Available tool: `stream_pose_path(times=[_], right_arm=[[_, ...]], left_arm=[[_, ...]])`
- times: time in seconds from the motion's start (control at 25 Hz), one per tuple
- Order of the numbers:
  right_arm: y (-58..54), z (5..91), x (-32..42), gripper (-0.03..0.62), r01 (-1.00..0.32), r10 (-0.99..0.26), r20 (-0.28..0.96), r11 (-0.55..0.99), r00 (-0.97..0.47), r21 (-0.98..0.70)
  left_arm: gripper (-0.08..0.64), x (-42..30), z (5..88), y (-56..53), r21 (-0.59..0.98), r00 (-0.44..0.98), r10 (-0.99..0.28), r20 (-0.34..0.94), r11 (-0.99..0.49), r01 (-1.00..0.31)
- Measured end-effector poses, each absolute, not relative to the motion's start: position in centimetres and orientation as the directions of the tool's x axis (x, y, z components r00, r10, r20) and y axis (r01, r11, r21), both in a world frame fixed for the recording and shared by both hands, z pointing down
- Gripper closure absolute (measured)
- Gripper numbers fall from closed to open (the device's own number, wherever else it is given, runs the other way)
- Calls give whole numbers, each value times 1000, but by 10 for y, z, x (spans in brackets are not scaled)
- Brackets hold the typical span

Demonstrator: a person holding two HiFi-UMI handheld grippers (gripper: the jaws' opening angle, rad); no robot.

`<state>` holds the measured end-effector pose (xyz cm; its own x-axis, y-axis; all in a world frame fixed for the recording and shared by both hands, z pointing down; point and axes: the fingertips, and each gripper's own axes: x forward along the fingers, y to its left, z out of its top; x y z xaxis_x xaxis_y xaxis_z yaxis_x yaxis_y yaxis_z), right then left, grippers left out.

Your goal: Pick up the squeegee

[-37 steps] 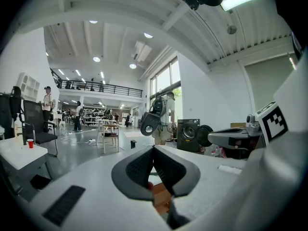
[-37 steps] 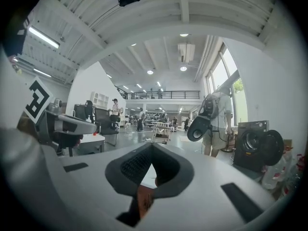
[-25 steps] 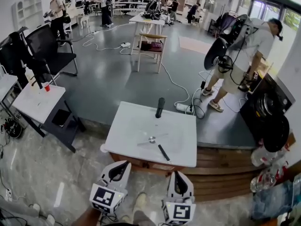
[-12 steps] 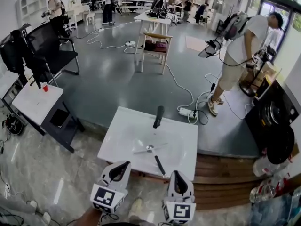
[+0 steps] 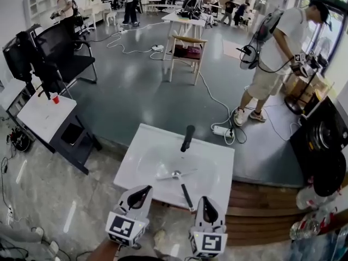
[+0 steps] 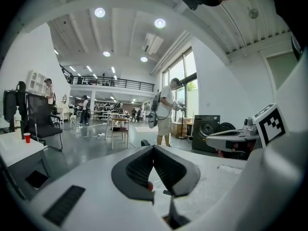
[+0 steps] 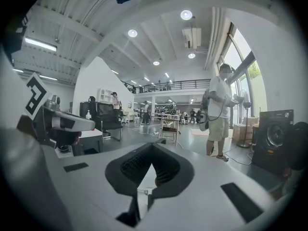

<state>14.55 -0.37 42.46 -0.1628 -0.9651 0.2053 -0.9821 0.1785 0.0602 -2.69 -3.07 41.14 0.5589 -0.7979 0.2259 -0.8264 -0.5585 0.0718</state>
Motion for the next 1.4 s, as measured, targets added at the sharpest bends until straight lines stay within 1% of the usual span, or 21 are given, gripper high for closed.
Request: stream_pose_path(times=[0.12,0.28,0.4,0.56,0.72,0.96,1.04,1.12,1.2,1.32,1.4], right_arm=[[-14,432,143,595,-980,-963,201,194,-180,53],[-36,439,138,595,-981,-959,226,185,-170,49],[-50,452,135,595,-981,-947,273,188,-167,52],[-75,462,136,595,-982,-943,292,181,-160,48],[-96,489,133,595,-982,-932,323,186,-166,30],[-119,540,137,595,-986,-896,420,167,-146,14],[-129,550,140,595,-988,-896,421,156,-142,-1],[-131,571,144,595,-988,-880,454,152,-138,-7],[-134,586,144,595,-987,-859,493,159,-139,-3],[-149,596,143,594,-985,-848,506,174,-155,-10],[-151,612,143,594,-981,-821,546,194,-168,-12]], left_arm=[[558,-32,415,-41,63,549,-805,224,-550,-833],[558,-38,425,-61,75,544,-805,237,-543,-836],[558,-40,435,-80,88,546,-800,247,-543,-835],[558,-36,451,-106,107,558,-782,278,-552,-827],[558,-36,475,-131,123,565,-763,315,-557,-821],[558,-30,521,-157,162,577,-722,382,-562,-811],[558,-26,536,-162,181,582,-701,412,-563,-806],[558,-22,550,-165,196,586,-682,437,-564,-802],[558,-22,561,-171,198,588,-677,443,-566,-800],[558,-22,575,-179,199,584,-672,455,-563,-803],[558,-24,584,-180,202,578,-668,469,-555,-807]])
